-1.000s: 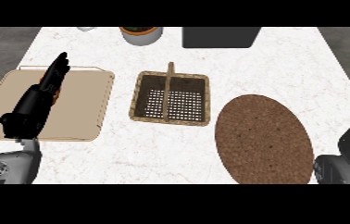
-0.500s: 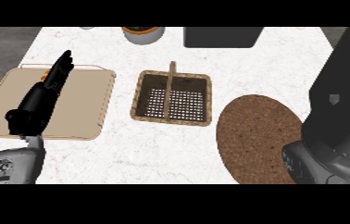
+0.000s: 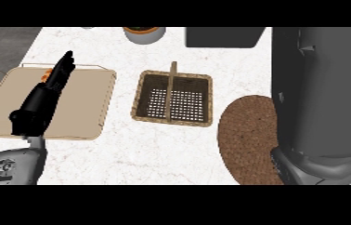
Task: Pick the bell pepper from the placemat and place it in the basket
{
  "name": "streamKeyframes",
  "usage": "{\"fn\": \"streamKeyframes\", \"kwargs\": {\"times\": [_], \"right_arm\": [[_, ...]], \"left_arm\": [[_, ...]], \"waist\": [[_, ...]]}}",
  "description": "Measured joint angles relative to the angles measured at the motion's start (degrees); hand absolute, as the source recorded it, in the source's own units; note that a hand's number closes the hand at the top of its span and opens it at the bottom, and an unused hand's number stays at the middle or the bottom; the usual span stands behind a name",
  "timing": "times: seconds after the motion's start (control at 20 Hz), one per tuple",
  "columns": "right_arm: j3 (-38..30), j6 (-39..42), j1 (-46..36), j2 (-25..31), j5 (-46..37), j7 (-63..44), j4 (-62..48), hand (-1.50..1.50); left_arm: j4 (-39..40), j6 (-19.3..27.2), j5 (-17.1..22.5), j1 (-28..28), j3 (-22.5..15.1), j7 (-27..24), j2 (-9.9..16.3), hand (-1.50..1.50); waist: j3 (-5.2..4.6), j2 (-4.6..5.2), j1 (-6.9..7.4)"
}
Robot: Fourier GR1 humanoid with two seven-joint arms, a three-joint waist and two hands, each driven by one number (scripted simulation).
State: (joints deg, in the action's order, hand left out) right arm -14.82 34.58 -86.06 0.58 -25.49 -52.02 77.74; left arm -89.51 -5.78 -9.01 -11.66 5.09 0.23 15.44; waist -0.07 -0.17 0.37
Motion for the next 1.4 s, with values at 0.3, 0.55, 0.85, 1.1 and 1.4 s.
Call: {"fn": "streamKeyframes", "kwargs": {"times": [0.3,0.55,0.85,1.1,1.4], "right_arm": [[5.4,1.8,0.5,1.4,-1.9,0.0,-4.5,1.5],[10.3,5.6,1.9,3.9,-4.3,1.9,-5.7,1.5],[10.5,9.5,2.7,4.5,-1.8,3.0,-7.2,-1.5],[8.8,8.9,3.7,2.5,0.9,1.5,-6.6,-1.5],[4.4,0.3,3.2,0.3,1.8,-1.5,-4.4,-1.5]], "left_arm": [[-0.4,-0.5,0.8,0.3,0.8,-0.2,0.2,0.0],[-0.6,-0.6,0.6,0.8,1.0,-0.4,0.4,0.0],[-0.2,-0.2,-0.2,0.4,0.7,-0.6,-0.2,0.0],[0.0,-0.6,0.0,0.7,1.1,-1.1,-0.1,0.0],[-0.3,-1.3,0.4,0.0,1.6,-0.4,0.3,0.0]], "waist": [[0.0,-0.07,-0.23],[0.04,-0.07,-0.43],[0.05,-0.08,-0.53],[0.05,-0.07,-0.46],[0.06,-0.05,-0.2]]}}
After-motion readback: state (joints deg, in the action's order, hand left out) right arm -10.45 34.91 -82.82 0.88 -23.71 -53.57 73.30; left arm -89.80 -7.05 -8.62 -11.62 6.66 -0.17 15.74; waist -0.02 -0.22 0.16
